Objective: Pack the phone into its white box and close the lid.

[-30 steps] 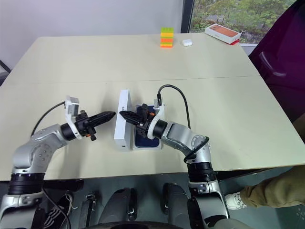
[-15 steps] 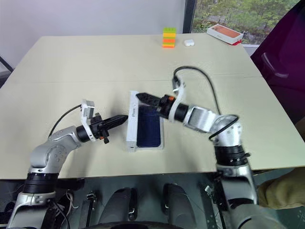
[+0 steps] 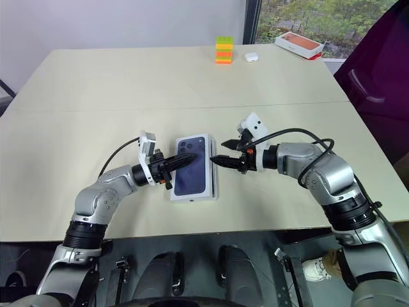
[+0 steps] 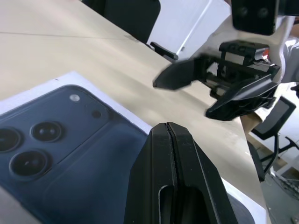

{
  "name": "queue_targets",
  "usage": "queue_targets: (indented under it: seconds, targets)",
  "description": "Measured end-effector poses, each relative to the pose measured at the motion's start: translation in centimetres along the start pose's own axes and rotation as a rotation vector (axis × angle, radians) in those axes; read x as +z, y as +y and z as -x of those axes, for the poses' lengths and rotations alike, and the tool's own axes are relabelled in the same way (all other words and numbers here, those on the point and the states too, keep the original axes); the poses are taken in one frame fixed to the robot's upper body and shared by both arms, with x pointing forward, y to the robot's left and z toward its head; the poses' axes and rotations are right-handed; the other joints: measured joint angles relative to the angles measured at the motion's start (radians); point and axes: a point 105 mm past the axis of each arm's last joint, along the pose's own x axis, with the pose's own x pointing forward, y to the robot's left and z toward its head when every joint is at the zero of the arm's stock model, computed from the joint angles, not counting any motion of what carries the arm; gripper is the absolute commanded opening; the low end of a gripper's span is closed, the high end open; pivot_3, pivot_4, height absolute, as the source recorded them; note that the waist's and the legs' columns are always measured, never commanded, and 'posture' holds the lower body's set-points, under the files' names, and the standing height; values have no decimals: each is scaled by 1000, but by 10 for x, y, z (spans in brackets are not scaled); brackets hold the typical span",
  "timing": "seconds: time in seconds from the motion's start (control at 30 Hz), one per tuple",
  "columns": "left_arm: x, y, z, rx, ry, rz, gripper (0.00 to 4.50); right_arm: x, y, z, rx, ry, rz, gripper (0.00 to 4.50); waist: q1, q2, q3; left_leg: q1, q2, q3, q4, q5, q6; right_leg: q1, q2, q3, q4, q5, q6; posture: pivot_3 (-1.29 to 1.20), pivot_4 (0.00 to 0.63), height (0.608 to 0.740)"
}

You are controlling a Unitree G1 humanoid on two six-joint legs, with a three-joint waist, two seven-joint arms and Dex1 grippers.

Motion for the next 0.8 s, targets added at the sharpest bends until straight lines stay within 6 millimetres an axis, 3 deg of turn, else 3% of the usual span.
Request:
queue_targets:
  seconds: [0.1,0.33,0.5,0.8]
  targets:
    - [4,3,7,16,17,-27,0,2,0,-3,5,-12,42,3420,-1,0,0,0,0,0,0,0,0,0,0,0,0,2,-3,0,150,740]
    - [29,21,59,144,77,-121,0,-6,-10,-2,-50,21,145,89,0,0,0,0,0,0,0,0,0,0,-1,0,0,2,-3,0,150,740]
    - [13,25,75,169,177,-133,0,-15,-4,-9,-29,51,191,30,3,0,0,0,-1,1,0,0,0,0,-2,0,0,2,-3,0,150,740]
    - [-19,19,66,123,296,-83,0,-25,0,-16,-13,116,277,30,0,0,0,1,0,1,0,0,0,0,-1,0,1,2,-3,0,150,740]
